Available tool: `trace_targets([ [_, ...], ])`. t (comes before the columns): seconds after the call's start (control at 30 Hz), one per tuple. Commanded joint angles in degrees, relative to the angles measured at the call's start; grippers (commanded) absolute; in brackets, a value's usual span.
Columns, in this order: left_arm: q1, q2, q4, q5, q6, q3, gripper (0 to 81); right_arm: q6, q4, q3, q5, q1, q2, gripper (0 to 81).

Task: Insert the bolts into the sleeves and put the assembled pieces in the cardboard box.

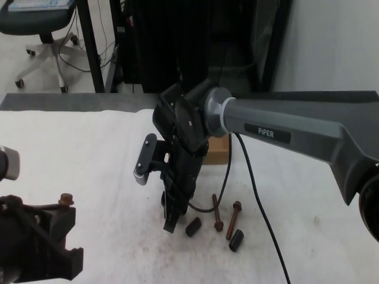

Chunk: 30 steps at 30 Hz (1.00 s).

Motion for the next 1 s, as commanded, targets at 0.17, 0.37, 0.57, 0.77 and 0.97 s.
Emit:
trace_targets([
  [0.17, 0.11, -0.54, -0.21, -0.49, 0.13, -0.11, 0.3, 0.08, -1.18, -0.39, 0.15, 0.16, -0.18, 29.4],
  [0.37, 0.11, -0.54, -0.21, -0.49, 0.13, -0.11, 0.3, 0.08, -1.58, -0.39, 0.15, 0.45, -0.18, 2.9],
  [0.57, 0.11, -0.54, -0.21, -0.49, 0.13, -0.11, 0.3, 0.08, -0.8, -0.39, 0.15, 0.45, -0.18, 0.3],
  [0.77, 0.11, -0.54, -0.21, -0.49, 0.13, -0.11, 0.3, 0.24, 3.8, -0.39, 0.15, 0.45, -0.18, 9.5],
  [0.97, 0.11, -0.54, -0.21, -0.49, 0.13, -0.11, 0.3, 0.14, 4.01, -0.39, 0.15, 0.45, -0.18, 31.2],
])
